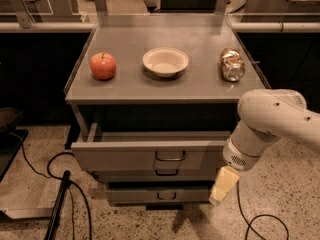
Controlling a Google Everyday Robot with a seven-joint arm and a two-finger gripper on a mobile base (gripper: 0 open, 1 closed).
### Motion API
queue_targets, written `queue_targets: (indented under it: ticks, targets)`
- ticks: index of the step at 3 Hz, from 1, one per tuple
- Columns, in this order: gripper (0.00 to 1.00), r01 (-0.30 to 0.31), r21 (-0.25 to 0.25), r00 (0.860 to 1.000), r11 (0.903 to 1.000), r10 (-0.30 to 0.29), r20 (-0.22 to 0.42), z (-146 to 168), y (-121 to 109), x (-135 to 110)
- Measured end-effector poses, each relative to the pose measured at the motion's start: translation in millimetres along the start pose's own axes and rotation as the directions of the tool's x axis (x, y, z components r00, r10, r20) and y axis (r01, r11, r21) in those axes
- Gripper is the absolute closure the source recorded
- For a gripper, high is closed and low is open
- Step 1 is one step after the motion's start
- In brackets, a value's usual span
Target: Close top drawer
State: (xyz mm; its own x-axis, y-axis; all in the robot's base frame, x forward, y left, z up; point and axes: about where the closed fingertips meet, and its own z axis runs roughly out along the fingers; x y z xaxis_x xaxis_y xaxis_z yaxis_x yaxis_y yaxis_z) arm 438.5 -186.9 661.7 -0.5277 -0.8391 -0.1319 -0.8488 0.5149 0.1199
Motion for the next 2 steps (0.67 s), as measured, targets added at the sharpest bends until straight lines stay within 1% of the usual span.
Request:
queue_targets:
  ticks: [1, 2]
  targets:
    - [0.00, 0.000, 0.000, 1.000, 1.0000, 0.000, 0.000, 0.0, 0.0, 0.0]
    - [0.19, 0.000, 0.000, 1.000, 1.0000, 0.000, 0.000, 0.0, 0.0, 0.0]
